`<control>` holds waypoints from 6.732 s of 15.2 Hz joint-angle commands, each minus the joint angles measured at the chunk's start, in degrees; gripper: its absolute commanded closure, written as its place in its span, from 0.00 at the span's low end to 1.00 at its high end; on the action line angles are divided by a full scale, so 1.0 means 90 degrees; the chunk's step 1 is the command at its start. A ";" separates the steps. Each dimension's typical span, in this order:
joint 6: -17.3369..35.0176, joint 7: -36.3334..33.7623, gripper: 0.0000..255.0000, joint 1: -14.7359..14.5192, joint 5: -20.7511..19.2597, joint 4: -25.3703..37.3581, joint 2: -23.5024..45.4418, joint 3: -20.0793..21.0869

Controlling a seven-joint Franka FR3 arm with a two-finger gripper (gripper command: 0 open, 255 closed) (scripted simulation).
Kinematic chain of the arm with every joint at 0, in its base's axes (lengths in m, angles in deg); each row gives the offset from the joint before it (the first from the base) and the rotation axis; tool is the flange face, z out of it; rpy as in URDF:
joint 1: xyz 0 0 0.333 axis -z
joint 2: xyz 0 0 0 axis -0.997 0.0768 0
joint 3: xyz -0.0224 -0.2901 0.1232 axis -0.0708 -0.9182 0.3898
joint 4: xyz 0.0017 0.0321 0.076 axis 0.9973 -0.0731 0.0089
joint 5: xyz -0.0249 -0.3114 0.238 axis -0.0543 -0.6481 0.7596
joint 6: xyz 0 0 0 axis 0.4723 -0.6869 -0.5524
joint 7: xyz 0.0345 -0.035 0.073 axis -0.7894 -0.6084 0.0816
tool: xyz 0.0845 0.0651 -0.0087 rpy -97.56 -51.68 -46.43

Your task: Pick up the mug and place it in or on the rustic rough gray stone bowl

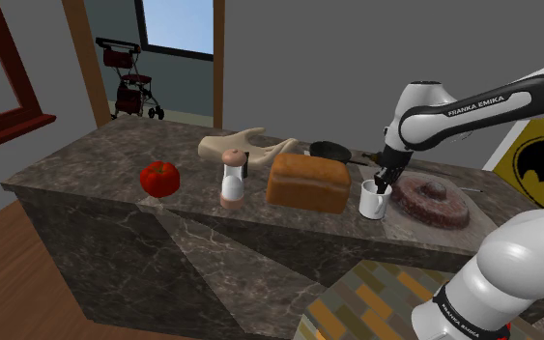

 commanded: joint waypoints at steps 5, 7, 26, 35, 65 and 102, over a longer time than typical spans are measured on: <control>0.0000 0.0000 1.00 0.0000 0.0001 -0.0001 0.0000 0.0000; -0.0111 0.0006 1.00 -0.0002 0.0010 0.0045 -0.0066 0.0010; -0.2046 0.0116 1.00 -0.0054 0.0193 0.1199 -0.0850 0.0193; -0.2854 0.0166 1.00 -0.0079 0.0265 0.1895 -0.0963 0.0268; -0.2957 0.0633 1.00 -0.0248 0.1044 0.7137 0.4194 0.0019; -0.2777 0.0598 0.00 -0.0264 0.1049 0.6997 0.4236 0.0033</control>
